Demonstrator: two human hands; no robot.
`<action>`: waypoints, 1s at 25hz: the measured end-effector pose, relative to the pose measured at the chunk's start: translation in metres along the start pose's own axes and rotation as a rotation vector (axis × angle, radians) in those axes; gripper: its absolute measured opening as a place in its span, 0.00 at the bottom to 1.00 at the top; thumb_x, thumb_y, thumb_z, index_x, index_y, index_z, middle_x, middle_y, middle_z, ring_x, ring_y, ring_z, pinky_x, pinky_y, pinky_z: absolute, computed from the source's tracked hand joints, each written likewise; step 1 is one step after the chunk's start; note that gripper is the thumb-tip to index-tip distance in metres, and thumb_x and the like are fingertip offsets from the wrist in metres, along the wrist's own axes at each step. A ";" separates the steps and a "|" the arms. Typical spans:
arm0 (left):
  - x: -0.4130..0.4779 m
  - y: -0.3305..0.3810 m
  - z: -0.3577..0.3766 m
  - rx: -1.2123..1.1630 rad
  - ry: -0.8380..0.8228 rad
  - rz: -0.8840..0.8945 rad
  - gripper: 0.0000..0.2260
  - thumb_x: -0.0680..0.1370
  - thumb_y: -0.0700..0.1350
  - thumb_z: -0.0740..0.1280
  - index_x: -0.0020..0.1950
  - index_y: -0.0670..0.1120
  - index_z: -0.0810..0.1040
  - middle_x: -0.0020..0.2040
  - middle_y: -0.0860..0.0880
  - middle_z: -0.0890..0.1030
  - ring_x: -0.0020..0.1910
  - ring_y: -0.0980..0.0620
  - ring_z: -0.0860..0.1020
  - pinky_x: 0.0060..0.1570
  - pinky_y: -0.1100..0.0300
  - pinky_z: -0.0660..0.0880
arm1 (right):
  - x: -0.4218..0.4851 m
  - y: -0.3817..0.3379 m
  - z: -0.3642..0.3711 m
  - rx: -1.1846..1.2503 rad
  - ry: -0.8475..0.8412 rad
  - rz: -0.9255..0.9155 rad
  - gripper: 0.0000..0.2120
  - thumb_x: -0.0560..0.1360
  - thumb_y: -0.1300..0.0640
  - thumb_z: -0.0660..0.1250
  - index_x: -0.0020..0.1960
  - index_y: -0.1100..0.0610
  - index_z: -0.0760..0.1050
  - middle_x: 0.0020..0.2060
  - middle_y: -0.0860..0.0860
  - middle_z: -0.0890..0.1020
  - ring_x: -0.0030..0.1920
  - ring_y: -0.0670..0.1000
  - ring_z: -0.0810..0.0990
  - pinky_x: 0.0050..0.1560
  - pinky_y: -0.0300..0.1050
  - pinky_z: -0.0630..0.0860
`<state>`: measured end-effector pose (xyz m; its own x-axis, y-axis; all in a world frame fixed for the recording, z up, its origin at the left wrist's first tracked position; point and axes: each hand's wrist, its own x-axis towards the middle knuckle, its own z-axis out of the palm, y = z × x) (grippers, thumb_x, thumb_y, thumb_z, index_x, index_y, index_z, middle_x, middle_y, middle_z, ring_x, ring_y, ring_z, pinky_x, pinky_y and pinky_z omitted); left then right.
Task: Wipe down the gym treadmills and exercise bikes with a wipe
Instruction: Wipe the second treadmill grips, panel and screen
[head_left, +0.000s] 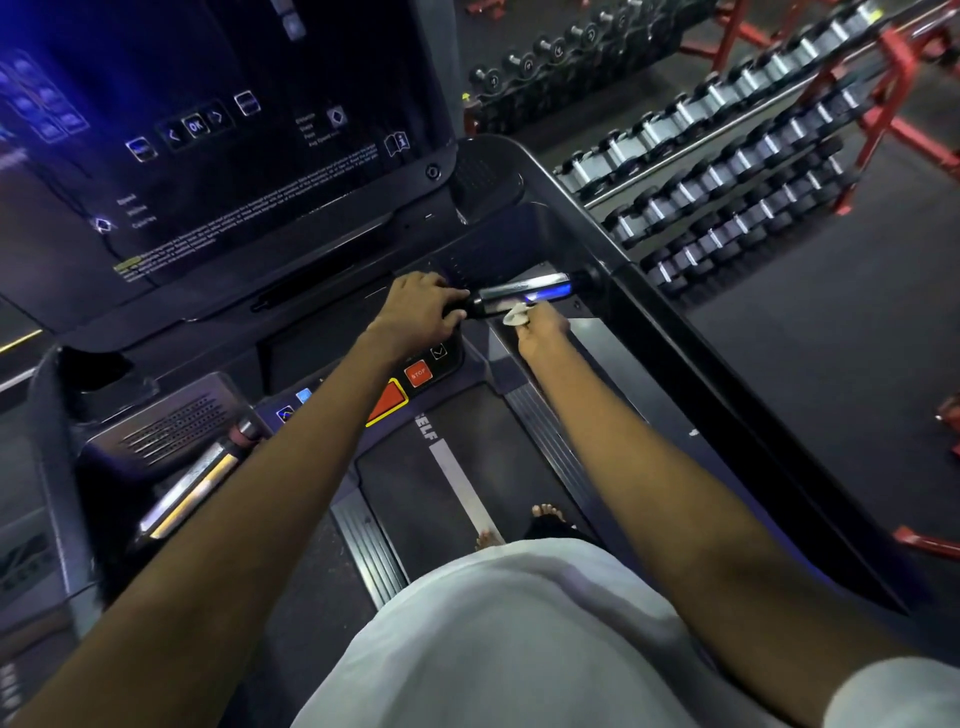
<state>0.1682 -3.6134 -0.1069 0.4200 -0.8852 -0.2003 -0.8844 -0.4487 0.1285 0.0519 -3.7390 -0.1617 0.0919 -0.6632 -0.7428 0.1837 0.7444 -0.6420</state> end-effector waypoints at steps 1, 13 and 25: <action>0.001 0.001 0.002 0.006 -0.006 0.003 0.20 0.80 0.56 0.62 0.72 0.55 0.72 0.67 0.45 0.75 0.69 0.42 0.68 0.69 0.48 0.60 | -0.003 -0.002 -0.003 -0.017 -0.018 -0.006 0.12 0.75 0.75 0.57 0.39 0.61 0.66 0.35 0.54 0.73 0.32 0.48 0.73 0.30 0.41 0.72; 0.010 0.005 0.006 0.005 0.023 -0.010 0.19 0.80 0.54 0.64 0.71 0.52 0.74 0.61 0.43 0.79 0.65 0.44 0.73 0.68 0.52 0.59 | 0.024 -0.028 -0.038 -0.395 0.013 -0.372 0.07 0.74 0.66 0.67 0.51 0.63 0.80 0.47 0.55 0.82 0.45 0.53 0.80 0.39 0.30 0.75; 0.009 0.013 0.007 -0.090 0.067 -0.082 0.17 0.80 0.52 0.63 0.68 0.51 0.77 0.60 0.42 0.80 0.65 0.42 0.73 0.67 0.50 0.62 | 0.062 -0.067 -0.040 -1.094 -0.258 -1.025 0.14 0.73 0.69 0.60 0.50 0.56 0.80 0.50 0.55 0.81 0.54 0.58 0.78 0.54 0.43 0.70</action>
<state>0.1587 -3.6261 -0.1134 0.5053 -0.8501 -0.1483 -0.8260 -0.5262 0.2020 0.0061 -3.8264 -0.1723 0.5642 -0.8222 0.0757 -0.5097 -0.4189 -0.7515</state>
